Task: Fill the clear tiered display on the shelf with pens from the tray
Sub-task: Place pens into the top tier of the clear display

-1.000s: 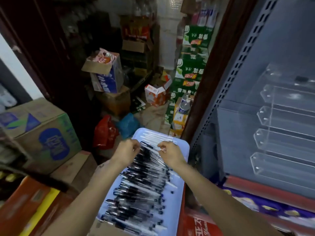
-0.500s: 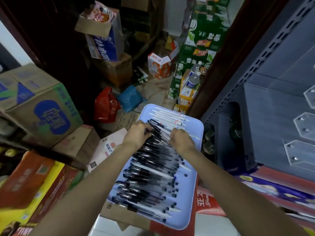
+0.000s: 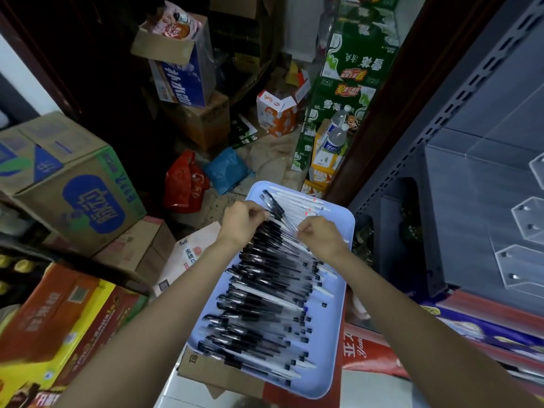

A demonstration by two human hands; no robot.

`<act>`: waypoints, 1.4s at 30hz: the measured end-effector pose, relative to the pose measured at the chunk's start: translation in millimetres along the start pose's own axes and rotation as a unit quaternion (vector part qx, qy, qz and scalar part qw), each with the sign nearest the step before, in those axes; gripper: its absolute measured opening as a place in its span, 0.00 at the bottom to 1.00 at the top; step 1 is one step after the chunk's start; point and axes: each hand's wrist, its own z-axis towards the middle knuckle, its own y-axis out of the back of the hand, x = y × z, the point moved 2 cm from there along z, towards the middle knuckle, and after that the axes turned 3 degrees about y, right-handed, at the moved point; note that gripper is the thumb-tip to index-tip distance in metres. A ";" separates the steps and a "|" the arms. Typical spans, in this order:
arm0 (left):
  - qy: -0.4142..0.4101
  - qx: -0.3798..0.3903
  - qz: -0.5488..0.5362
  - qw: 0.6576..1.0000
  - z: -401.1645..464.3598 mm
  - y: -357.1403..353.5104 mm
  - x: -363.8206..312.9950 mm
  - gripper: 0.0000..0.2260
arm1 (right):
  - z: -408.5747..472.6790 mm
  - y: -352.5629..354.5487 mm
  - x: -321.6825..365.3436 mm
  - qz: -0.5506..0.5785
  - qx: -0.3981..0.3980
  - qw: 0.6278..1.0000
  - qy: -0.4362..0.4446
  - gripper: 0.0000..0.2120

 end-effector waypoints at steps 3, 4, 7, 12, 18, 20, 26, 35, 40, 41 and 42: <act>0.023 0.015 -0.067 0.997 0.0 5.0 -27.3 0.15 | -7.3 19.8 14.5 0.118 -0.033 0.992 0.014 0.06; 0.028 0.035 -0.103 0.994 -1.1 5.9 -40.6 0.18 | -10.2 27.1 19.8 0.152 -0.042 0.987 0.020 0.07; -0.003 0.047 -0.181 0.982 -5.9 10.5 -84.8 0.19 | -23.7 52.0 36.5 0.211 -0.072 0.974 0.035 0.10; -0.107 0.033 -0.214 0.970 -16.5 20.4 -166.7 0.13 | -50.5 117.4 37.7 0.197 -0.159 0.965 0.075 0.02; -0.274 0.037 -0.084 0.957 -27.7 0.4 -285.9 0.09 | -102.2 236.9 -13.1 0.160 -0.332 0.925 0.094 0.07; -0.345 0.025 -0.001 0.938 -33.9 -21.0 -330.5 0.09 | -127.1 278.6 -44.5 0.144 -0.382 0.909 0.081 0.08; -0.438 -0.003 0.049 0.898 -51.0 -116.4 -444.5 0.06 | -196.9 388.2 -160.2 0.059 -0.509 0.858 0.018 0.09; -0.411 -0.038 0.057 0.909 -43.9 -201.4 -542.7 0.07 | -215.6 483.1 -264.5 -0.006 -0.469 0.883 -0.024 0.23; -0.350 -0.051 0.116 0.928 -35.5 -220.6 -565.2 0.08 | -208.2 495.5 -281.5 0.072 -0.409 0.910 -0.013 0.16; -0.335 -0.048 0.126 0.933 -33.3 -223.1 -568.3 0.08 | -206.2 496.3 -283.9 0.080 -0.404 0.911 -0.005 0.14; -0.324 -0.042 0.134 0.936 -31.3 -225.6 -571.0 0.10 | -204.5 497.1 -286.0 0.086 -0.403 0.911 0.002 0.13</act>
